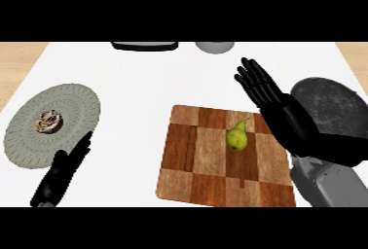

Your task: Pick the pear from the cutting board and place it in the pan

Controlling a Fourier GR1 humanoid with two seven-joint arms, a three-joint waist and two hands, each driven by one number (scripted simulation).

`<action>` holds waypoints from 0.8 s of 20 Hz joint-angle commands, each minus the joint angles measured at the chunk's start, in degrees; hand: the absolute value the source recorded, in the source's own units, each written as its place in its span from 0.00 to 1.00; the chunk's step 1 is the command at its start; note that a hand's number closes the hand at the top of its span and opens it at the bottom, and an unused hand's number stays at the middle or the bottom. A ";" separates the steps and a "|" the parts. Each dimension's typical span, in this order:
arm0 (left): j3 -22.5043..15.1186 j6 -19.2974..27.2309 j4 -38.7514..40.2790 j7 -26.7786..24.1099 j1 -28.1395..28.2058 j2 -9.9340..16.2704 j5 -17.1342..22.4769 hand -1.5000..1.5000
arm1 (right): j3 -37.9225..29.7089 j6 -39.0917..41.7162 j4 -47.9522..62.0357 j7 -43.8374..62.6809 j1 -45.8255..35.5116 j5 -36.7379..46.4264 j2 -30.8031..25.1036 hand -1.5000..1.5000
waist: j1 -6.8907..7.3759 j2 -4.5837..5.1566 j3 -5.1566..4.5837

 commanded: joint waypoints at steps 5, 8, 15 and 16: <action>-0.15 -1.88 -6.30 -3.24 -7.35 -9.21 7.43 0.50 | 2.91 -2.01 19.61 11.88 -11.96 11.23 -4.15 1.00 | 1.88 3.60 -0.81; -1.26 -2.60 -6.76 -1.78 -7.20 -11.51 9.73 0.50 | 8.38 -3.94 21.15 13.42 -13.00 28.56 -16.36 1.00 | 0.48 2.99 -1.41; -0.81 -2.23 -3.23 -1.56 -10.97 -16.29 11.16 0.50 | 5.82 -11.30 40.66 4.86 -23.35 34.72 -2.77 0.00 | -0.68 2.75 -0.39; -0.75 -1.09 -5.67 0.98 -10.97 -15.77 11.07 0.50 | 9.06 -5.29 36.79 10.60 -23.68 34.75 -4.79 0.00 | -0.93 2.49 -0.42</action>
